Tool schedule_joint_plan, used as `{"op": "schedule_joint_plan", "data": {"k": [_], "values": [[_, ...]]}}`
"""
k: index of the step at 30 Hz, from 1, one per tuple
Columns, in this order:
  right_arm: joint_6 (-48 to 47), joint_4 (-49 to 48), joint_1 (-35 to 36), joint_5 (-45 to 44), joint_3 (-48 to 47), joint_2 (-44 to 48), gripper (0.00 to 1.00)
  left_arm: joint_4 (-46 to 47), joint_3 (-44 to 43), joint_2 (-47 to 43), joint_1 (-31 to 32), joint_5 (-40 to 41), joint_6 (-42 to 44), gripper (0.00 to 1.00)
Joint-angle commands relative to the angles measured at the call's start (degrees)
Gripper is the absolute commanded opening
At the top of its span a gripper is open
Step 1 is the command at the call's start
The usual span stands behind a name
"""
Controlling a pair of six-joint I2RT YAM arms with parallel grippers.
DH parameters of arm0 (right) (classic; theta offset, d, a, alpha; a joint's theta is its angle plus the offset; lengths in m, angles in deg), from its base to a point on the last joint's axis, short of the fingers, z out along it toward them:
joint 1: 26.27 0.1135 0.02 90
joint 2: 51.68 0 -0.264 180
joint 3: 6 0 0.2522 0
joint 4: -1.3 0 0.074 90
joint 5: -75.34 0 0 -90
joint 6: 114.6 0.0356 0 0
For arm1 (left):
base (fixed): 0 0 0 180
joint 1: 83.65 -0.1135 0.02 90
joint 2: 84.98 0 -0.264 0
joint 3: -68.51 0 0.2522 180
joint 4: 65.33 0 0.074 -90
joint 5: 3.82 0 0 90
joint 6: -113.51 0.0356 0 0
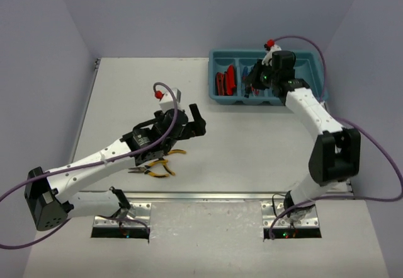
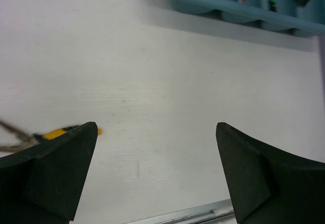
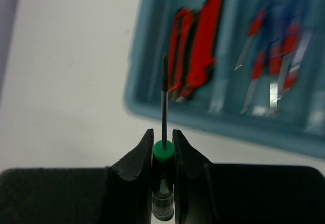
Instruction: Sort the tools into containers
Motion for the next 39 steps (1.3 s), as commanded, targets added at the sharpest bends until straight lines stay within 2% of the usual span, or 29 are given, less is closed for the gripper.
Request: {"op": "schedule_joint_plan", "data": {"k": [1, 3, 5, 6, 10, 11, 12, 14, 15, 18, 20, 21, 23, 26, 28, 30, 33, 39], "values": [[-10.6, 17.0, -5.1, -19.2, -18.5, -15.2, 0.0, -21.7, -1.3, -3.2, -2.2, 14.7, -5.6, 1.0], [-12.7, 19.8, -6.5, -22.0, -25.8, -20.3, 0.0, -23.6, 0.2, -4.0, -5.5, 15.2, -6.4, 1.0], [-15.0, 24.9, -7.6, -25.5, -39.5, -30.8, 0.0, -24.5, 1.4, -3.9, -10.1, 13.1, -7.1, 1.0], [-16.2, 26.3, -7.9, -26.6, -43.0, -33.3, 0.0, -24.4, 1.6, -3.3, -11.3, 12.4, -8.0, 1.0], [-19.2, 27.9, -8.4, -28.8, -51.6, -39.0, 0.04, -24.7, 2.8, -2.0, -14.4, 10.5, -11.1, 1.0], [-19.6, 28.0, -8.7, -29.0, -52.5, -39.6, 0.08, -24.6, 2.9, -1.7, -15.0, 10.1, -11.6, 1.0], [-19.9, 28.0, -9.0, -29.1, -53.1, -39.9, 0.14, -24.4, 3.0, -1.4, -15.5, 9.7, -11.8, 1.0], [-19.7, 28.0, -9.4, -28.5, -53.7, -40.2, 0.5, -24.1, 2.9, -0.7, -17.1, 8.4, -12.0, 1.0], [-19.7, 28.0, -9.4, -28.5, -53.8, -40.1, 0.61, -23.9, 2.8, -0.3, -17.8, 7.6, -12.1, 1.0], [-18.7, 28.9, -9.4, -28.0, -53.8, -38.2, 0.8, -26.1, 2.2, 1.3, -19.9, 7.5, -15.0, 1.0], [-17.6, 29.4, -9.4, -27.4, -53.9, -36.8, 0.85, -28.0, 1.7, 2.0, -20.6, 7.9, -17.5, 1.0], [-16.8, 30.0, -9.4, -27.1, -53.7, -35.1, 0.89, -30.6, 0.8, 2.8, -20.8, 8.1, -20.5, 1.0], [-15.9, 30.9, -9.4, -25.2, -53.2, -33.8, 0.91, -35.1, -0.4, 4.1, -20.9, 8.9, -25.4, 1.0], [-13.5, 32.2, -9.3, -19.1, -48.1, -26.0, 0.99, -40.6, -2.2, 6.3, -21.0, 6.8, -29.4, 1.0], [-13.1, 30.2, -8.4, -14.5, -42.0, -21.1, 0.99, -42.7, -1.7, 6.7, -21.0, 4.3, -32.0, 1.0], [-13.2, 26.8, -6.6, -13.6, -33.6, -15.5, 0.99, -42.0, 1.1, 6.3, -20.9, 0.7, -33.0, 1.0], [-13.0, 25.1, -4.1, -11.5, -26.0, -11.9, 0.99, -37.8, 7.1, 5.1, -20.9, -4.6, -34.9, 0.99], [-15.0, 22.5, 3.1, -9.5, -15.5, -8.5, 0.99, -31.2, 13.2, 5.4, -20.3, -12.2, -37.4, 0.96]]}}
